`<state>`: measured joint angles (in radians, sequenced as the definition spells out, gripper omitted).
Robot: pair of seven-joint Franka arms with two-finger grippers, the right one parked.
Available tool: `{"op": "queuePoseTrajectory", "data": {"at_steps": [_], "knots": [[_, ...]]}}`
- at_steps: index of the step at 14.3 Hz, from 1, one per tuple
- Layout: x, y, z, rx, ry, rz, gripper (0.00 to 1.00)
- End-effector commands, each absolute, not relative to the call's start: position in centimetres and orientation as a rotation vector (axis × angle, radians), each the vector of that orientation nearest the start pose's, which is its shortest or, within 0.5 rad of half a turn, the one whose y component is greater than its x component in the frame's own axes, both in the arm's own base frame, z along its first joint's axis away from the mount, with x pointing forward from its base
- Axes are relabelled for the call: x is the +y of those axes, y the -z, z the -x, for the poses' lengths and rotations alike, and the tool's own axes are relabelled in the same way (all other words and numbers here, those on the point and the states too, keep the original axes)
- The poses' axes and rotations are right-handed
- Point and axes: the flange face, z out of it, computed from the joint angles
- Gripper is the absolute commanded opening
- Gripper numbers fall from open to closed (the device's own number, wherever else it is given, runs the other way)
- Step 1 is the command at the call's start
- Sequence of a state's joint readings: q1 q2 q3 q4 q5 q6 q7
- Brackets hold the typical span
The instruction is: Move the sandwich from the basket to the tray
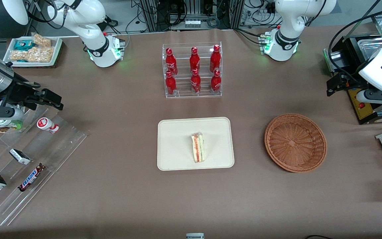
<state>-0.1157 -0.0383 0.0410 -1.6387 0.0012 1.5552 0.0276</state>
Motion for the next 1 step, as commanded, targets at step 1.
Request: {"op": "queuePoseTrajectory", "data": {"at_steps": [1], "knots": [[-4.2, -61.44, -53.88, 0.189, -0.097, 3.15, 1.0]]}}
